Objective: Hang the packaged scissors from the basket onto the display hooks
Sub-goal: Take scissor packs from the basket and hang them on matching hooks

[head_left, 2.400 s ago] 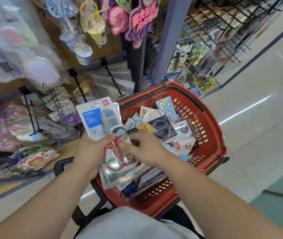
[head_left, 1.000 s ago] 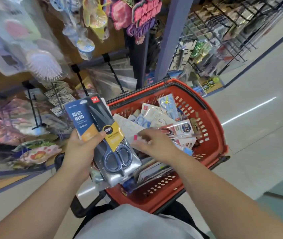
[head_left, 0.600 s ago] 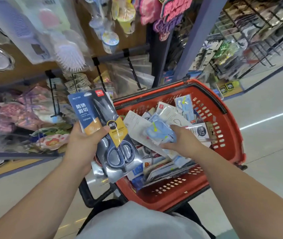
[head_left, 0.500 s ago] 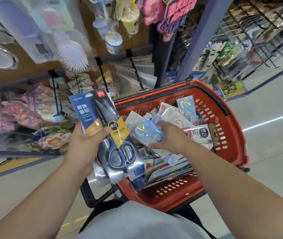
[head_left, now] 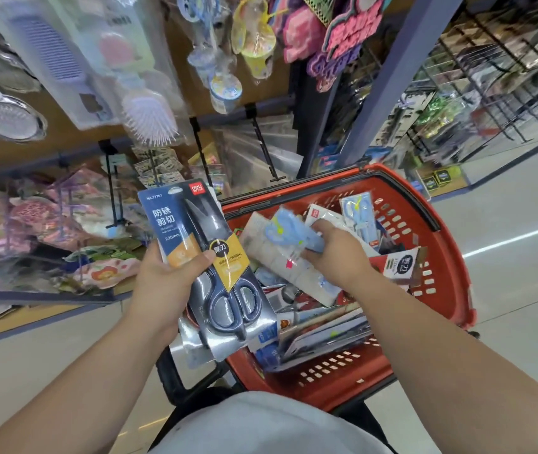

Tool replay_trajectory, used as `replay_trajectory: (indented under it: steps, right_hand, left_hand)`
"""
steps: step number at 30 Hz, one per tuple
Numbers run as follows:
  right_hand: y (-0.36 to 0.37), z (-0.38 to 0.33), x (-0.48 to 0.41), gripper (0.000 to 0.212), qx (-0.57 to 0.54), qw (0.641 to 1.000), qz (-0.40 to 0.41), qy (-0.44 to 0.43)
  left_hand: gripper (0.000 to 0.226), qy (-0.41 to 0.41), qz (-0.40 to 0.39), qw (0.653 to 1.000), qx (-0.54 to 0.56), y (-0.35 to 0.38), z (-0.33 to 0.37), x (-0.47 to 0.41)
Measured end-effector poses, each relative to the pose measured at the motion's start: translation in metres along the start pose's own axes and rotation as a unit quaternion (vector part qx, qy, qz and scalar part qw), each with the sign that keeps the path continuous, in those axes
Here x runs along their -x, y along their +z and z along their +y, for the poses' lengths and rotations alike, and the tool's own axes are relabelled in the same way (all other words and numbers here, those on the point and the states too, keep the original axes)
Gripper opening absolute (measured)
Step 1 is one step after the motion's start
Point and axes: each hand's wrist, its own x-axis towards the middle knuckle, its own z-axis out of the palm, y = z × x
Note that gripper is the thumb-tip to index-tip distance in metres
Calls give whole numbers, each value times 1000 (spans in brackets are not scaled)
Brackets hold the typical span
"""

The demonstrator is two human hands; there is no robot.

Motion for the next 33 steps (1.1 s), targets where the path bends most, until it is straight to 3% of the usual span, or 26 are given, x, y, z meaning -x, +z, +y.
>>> replay_trajectory:
  steps: [3,5,7,9,12,16,18,23,26,30,33]
  right_hand:
    - [-28,-2,5,35,-165,984,61,40]
    - [-49,-3,14,21,-299,948,90,61]
    - [-67,-6,26,18,-434,895,76,65]
    - [-72,-13,38,17,-497,865,35,62]
    - [-59,-28,53,11,-482,873,13,67]
    - [-45,-33,63,12,-499,857,61,112]
    - [-40,-34,65,12,-509,849,60,131]
    - [-25,-37,75,7,-480,871,16,106]
    - [-24,-31,78,10,-471,878,3,87]
    - [-6,-34,79,62,-345,937,-10,56]
    - [-7,-28,75,79,-349,934,-71,25]
  left_hand:
    - [39,8,-2,1000,-1,8,-1,-1]
    - [37,12,1,1000,6,15,-1,-1]
    - [38,14,-3,1000,21,25,1,-2]
    - [37,19,-13,999,35,38,4,-2]
    - [30,13,-40,997,67,62,10,1]
    - [18,-26,-48,993,102,76,9,3]
    - [23,-36,-67,993,95,78,6,4]
    - [58,-54,-125,990,40,85,-7,6]
    - [50,-86,-138,986,41,84,-17,4]
    - [59,-81,-203,975,42,91,-20,8]
    - [44,-80,-215,972,42,95,-20,6]
